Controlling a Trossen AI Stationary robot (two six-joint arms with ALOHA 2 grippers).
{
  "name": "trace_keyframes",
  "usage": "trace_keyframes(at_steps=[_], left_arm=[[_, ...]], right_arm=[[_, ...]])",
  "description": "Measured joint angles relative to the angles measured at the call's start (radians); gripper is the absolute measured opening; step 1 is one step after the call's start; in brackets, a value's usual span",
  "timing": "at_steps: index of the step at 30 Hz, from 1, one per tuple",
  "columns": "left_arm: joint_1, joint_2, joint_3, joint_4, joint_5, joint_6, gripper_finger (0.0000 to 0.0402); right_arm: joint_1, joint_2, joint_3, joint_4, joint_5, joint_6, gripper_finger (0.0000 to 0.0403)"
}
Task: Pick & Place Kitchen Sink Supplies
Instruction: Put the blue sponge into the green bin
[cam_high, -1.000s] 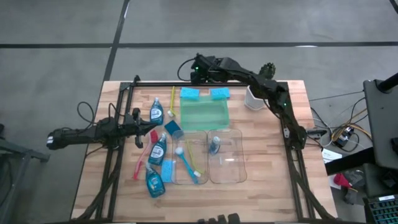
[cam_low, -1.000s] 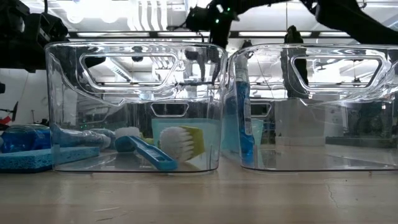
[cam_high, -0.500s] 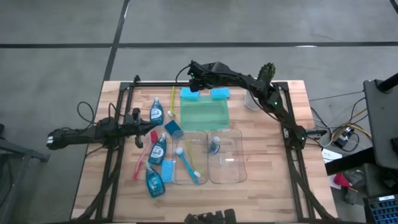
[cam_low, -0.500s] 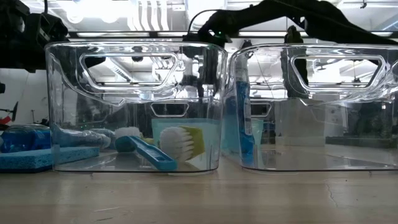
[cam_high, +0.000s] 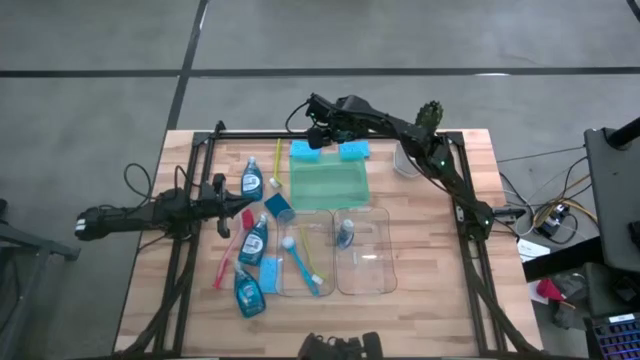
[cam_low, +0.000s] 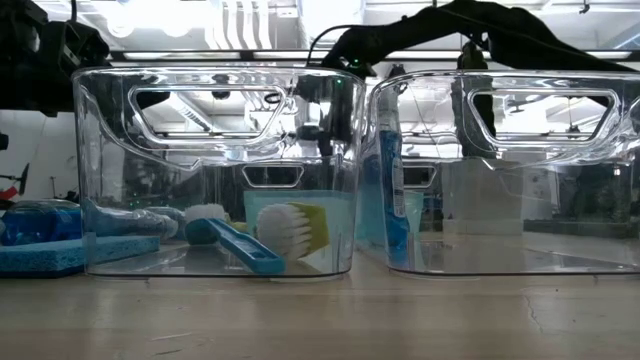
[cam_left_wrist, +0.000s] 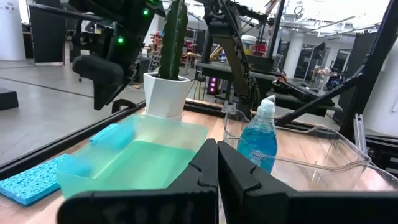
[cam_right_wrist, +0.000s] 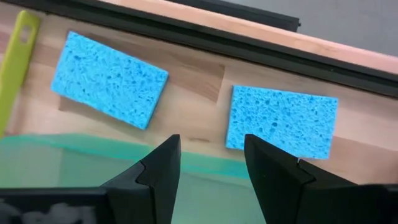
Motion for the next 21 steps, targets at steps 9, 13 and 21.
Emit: trace_keyframes(at_steps=[9,13,21], left_arm=[[0.000,0.000,0.000,0.000,0.000,0.000,0.0000],[0.000,0.000,0.000,0.000,0.000,0.000,0.0000],[0.000,0.000,0.000,0.000,0.000,0.000,0.0000]], right_arm=[[-0.001,-0.005,0.001,-0.046,-0.006,-0.070,0.0171],[-0.023,-0.004,0.001,-0.051,-0.020,-0.068,0.0168],[-0.061,-0.003,-0.011,-0.041,-0.049,-0.061,0.0168]])
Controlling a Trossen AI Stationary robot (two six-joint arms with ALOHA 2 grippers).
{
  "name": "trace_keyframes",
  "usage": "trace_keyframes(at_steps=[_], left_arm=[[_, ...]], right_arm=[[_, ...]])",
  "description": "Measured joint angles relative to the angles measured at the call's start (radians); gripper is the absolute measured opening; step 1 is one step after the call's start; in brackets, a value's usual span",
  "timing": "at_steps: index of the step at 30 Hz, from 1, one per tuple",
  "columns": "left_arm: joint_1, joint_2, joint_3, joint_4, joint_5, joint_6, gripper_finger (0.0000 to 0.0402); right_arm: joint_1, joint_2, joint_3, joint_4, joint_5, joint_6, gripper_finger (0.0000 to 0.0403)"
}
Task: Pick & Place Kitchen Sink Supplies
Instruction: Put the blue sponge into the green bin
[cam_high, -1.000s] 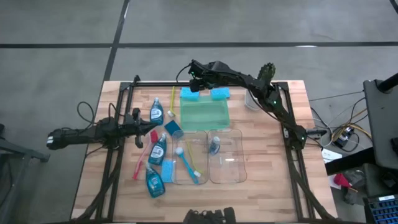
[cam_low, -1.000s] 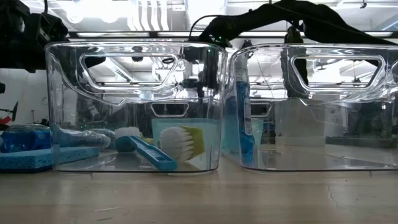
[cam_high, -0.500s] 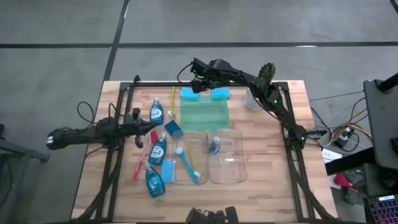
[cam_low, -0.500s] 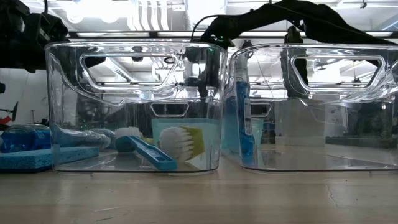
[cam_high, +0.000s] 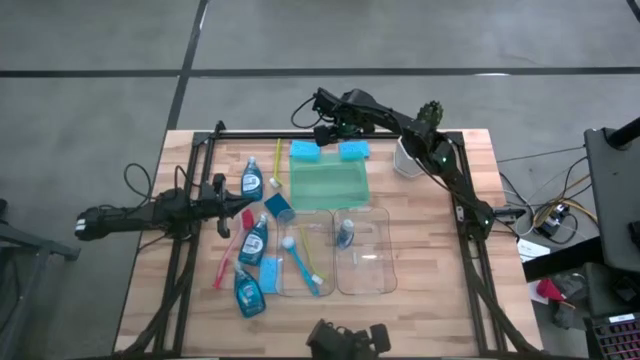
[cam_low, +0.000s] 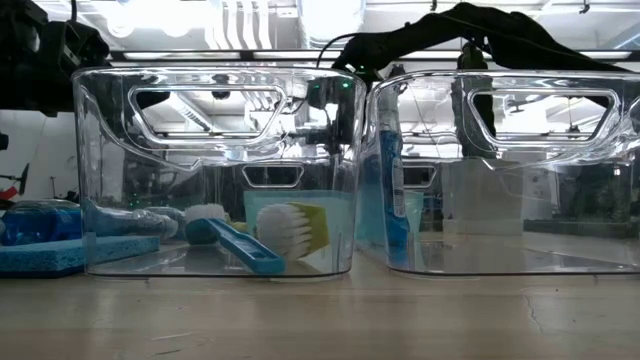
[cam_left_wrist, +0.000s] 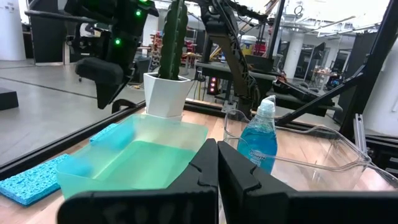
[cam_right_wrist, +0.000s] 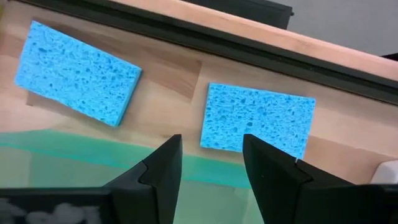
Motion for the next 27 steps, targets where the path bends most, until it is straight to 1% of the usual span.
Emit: trace_keyframes(at_steps=[5,9,14,18,27], left_arm=[[0.000,0.000,0.000,0.000,0.000,0.000,0.0000],[0.000,0.000,0.000,0.000,0.000,0.000,0.0000],[0.000,0.000,0.000,0.000,0.000,0.000,0.0000],[0.000,0.000,0.000,0.000,0.000,0.000,0.0000],[0.000,0.000,0.000,0.000,0.000,0.000,0.0000]], right_arm=[[-0.020,0.000,-0.017,-0.002,-0.028,0.004,0.0178],[-0.027,0.000,-0.047,-0.004,-0.079,-0.018,0.0190],[-0.029,0.001,-0.096,0.016,-0.078,-0.032,0.0198],[-0.032,0.002,-0.143,0.036,-0.095,-0.034,0.0199],[-0.045,0.002,-0.214,0.053,-0.096,-0.073,0.0199]])
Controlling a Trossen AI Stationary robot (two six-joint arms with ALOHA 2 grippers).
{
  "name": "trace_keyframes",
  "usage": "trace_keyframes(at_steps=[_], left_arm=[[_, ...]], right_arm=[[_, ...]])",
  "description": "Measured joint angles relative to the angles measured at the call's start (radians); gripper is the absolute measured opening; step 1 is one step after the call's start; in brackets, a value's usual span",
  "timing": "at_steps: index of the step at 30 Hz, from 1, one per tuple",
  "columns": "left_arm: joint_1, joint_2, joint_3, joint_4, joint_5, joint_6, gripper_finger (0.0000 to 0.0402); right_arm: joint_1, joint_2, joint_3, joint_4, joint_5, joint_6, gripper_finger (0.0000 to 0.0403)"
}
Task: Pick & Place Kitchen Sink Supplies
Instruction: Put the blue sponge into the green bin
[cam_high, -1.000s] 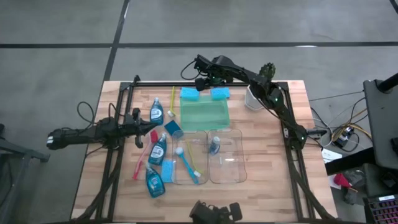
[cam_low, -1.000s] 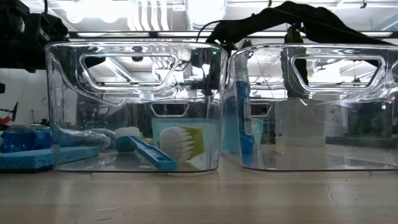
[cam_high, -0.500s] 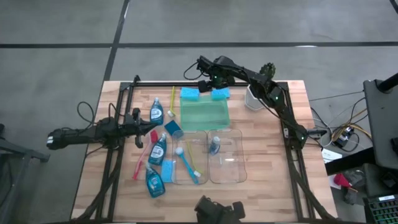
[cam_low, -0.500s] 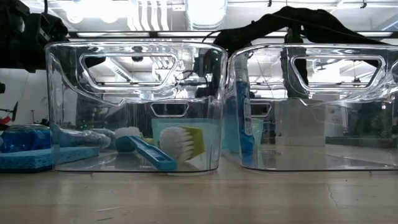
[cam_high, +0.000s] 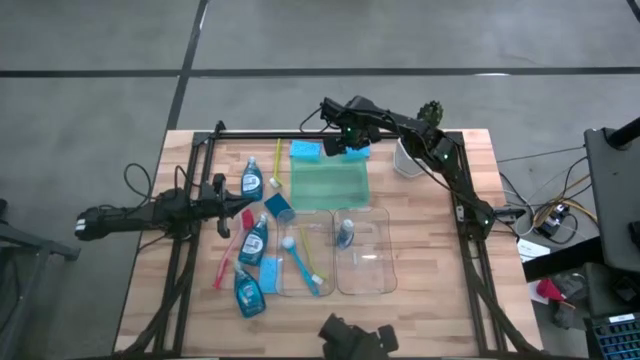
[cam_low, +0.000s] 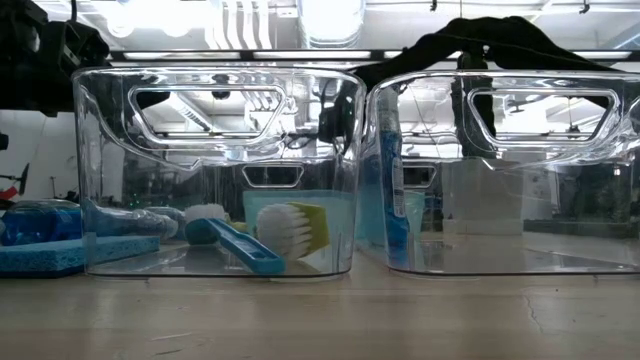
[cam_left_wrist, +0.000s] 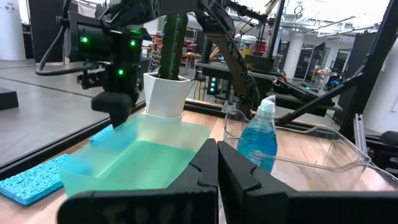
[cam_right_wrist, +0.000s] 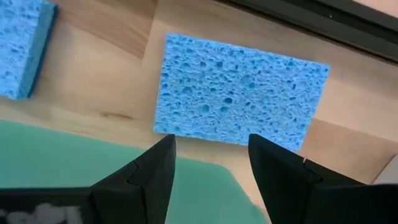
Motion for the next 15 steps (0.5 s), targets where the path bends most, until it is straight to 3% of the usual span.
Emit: trace_keyframes(at_steps=[15], left_arm=[[0.000,0.000,0.000,0.000,0.000,0.000,0.0000]], right_arm=[[-0.028,0.000,-0.010,0.008,0.035,-0.024,0.0199]])
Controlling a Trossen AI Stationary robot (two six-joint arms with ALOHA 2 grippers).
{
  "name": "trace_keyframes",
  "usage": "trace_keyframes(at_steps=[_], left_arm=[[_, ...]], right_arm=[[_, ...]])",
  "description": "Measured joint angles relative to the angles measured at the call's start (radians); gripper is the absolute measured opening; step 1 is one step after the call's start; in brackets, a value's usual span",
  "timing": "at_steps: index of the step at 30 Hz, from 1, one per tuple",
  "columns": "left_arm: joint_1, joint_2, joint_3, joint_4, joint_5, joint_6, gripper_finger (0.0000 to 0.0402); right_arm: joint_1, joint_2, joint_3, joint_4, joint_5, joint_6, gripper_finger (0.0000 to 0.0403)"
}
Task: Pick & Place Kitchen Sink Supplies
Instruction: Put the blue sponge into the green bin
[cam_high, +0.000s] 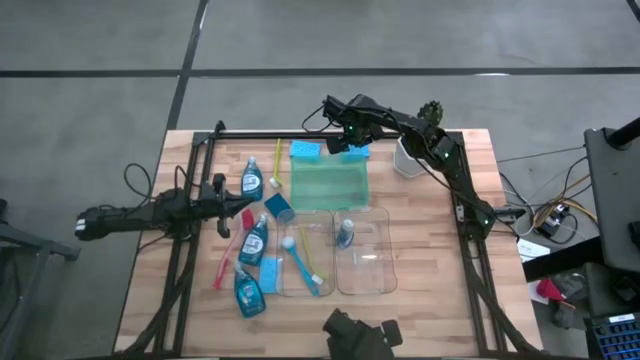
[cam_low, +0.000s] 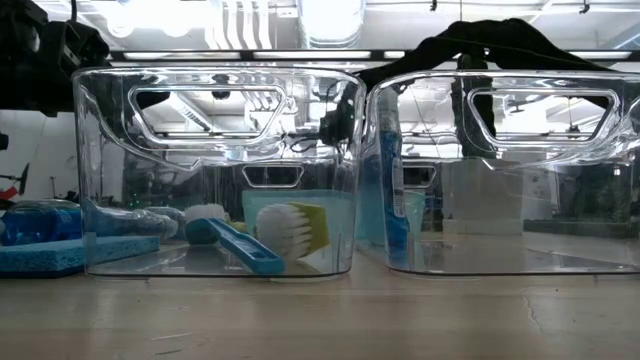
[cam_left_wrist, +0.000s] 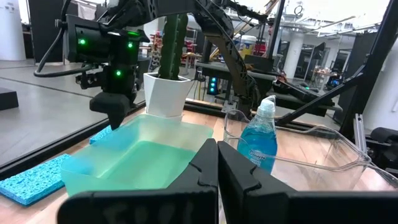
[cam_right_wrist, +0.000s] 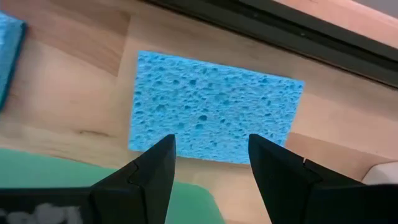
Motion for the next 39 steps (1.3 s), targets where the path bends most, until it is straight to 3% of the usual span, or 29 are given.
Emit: trace_keyframes(at_steps=[31,39], left_arm=[[0.000,0.000,0.000,0.000,0.000,0.000,0.0000],[0.000,0.000,0.000,0.000,0.000,0.000,0.0000]], right_arm=[[-0.042,-0.002,-0.060,-0.003,-0.031,-0.097,0.0164],[-0.026,-0.002,-0.056,0.051,-0.085,-0.227,0.0145]])
